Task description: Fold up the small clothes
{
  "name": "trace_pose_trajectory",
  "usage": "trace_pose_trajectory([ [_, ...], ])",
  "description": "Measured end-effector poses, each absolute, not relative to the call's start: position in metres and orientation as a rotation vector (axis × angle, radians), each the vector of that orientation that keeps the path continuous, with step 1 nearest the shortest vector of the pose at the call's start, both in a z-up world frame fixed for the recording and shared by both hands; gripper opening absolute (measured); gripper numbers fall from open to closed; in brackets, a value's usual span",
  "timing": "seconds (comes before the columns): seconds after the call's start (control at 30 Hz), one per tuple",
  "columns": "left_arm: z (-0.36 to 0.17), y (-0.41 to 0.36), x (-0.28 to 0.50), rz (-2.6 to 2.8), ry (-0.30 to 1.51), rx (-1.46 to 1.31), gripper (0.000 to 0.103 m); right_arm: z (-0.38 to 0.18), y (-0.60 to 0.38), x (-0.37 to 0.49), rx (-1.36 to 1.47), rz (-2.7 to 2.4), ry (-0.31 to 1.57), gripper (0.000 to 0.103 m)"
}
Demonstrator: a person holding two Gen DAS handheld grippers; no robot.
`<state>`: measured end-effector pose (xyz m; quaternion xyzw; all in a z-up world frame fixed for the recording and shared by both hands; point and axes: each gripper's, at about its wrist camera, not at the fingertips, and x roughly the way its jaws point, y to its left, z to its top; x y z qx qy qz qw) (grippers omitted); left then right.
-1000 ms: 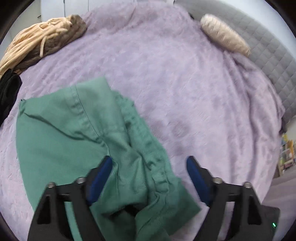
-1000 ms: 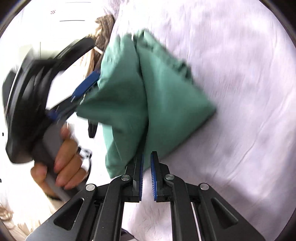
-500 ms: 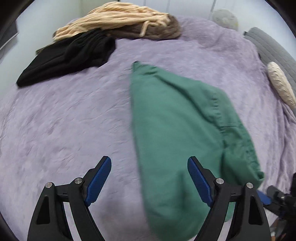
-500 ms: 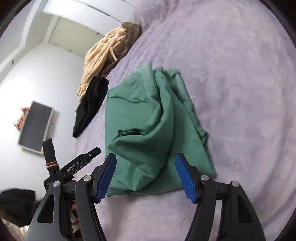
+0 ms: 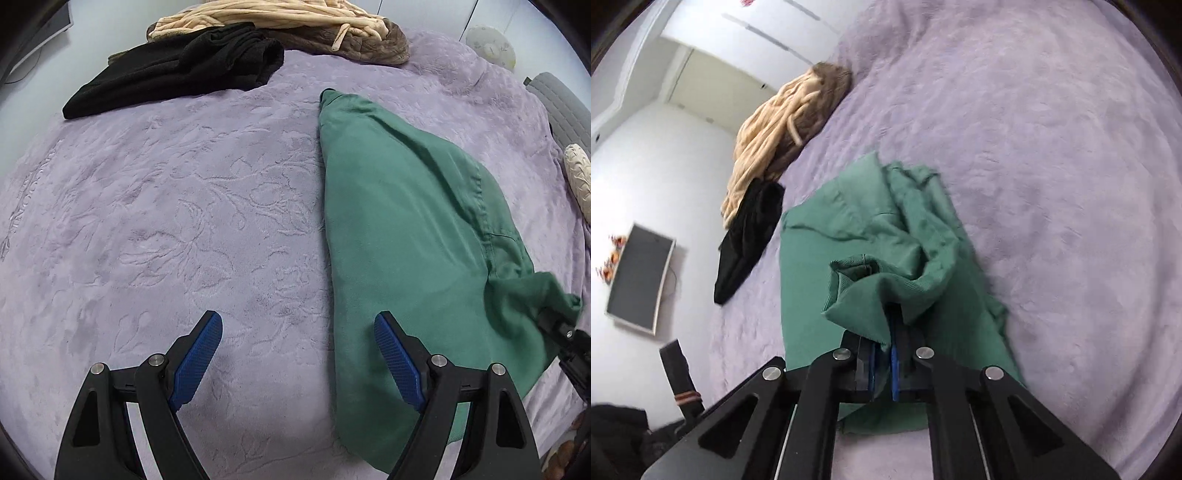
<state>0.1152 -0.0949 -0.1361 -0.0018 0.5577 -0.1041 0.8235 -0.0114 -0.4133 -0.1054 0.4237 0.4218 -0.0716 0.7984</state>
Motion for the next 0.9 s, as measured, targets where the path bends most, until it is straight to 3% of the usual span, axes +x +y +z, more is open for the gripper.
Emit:
trace_pose_trajectory([
  [0.13,-0.144,-0.104,0.105,-0.259,1.187,0.048,0.086,-0.172,-0.435,-0.058,1.188,-0.229,0.991,0.006],
  [0.17,-0.147,-0.105,0.102,-0.265,1.18,0.05,0.089,-0.185,-0.436,-0.064,1.223,-0.224,1.005,0.006],
  [0.2,-0.151,-0.105,0.099,-0.259,1.176,0.06,0.1,-0.192,-0.437,-0.069,1.26,-0.215,1.003,0.006],
  [0.33,-0.16,-0.104,0.091,-0.266,1.188,0.075,0.102,-0.18,-0.443,-0.076,1.254,-0.215,1.017,0.008],
  [0.43,-0.153,-0.102,0.091,-0.272,1.194,0.102,0.102,-0.138,-0.449,-0.077,1.077,-0.224,1.002,0.012],
  [0.53,-0.144,-0.098,0.091,-0.284,1.185,0.078,0.102,-0.096,-0.449,-0.048,0.884,-0.143,0.965,0.027],
  [0.6,-0.141,-0.096,0.093,-0.304,1.188,0.045,0.102,-0.087,-0.446,-0.018,0.793,-0.073,0.981,0.048],
  [0.87,-0.166,-0.112,0.084,-0.326,1.225,0.033,0.102,-0.134,-0.435,0.094,0.67,0.006,1.129,0.048],
  [0.9,-0.167,-0.111,0.084,-0.326,1.226,0.021,0.102,-0.141,-0.436,0.099,0.676,0.006,1.149,0.034],
])
